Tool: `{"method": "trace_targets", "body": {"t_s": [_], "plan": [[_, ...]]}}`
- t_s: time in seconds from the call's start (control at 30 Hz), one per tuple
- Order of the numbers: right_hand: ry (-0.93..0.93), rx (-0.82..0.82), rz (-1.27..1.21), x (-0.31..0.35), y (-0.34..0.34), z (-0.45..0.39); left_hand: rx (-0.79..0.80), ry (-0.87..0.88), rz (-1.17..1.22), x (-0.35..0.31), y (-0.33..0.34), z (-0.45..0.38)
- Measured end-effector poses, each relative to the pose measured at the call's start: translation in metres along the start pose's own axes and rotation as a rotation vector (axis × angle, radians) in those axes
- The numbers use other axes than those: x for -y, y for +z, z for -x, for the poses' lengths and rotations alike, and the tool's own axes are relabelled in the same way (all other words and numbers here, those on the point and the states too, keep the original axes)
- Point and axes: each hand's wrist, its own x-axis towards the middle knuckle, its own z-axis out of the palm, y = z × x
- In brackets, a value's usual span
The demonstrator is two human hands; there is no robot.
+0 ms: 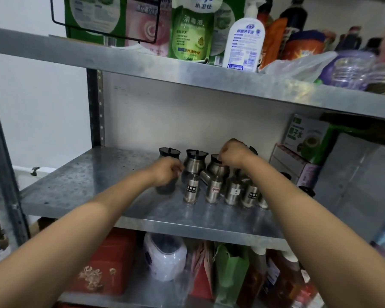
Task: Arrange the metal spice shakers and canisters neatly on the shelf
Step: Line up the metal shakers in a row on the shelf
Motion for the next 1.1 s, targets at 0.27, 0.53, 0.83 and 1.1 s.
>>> {"method": "trace_targets", "body": {"t_s": [0.27,0.53,0.83,1.1], "plan": [[0.105,0.263,0.291,-0.017,0.014,-0.034,0.085,0.007,-0.001,0.003,0.02,-0.048],[0.136,0.468,0.19,-0.021,0.025,-0.054,0.126,0.053,0.001,0.006,0.034,-0.075],[0.199,0.61,0.105,-0.017,0.042,-0.057,0.142,0.081,0.001,0.009,0.044,-0.077],[0.155,0.521,0.022,-0.014,0.028,-0.058,0.123,0.097,0.02,0.013,0.04,-0.069]]}}
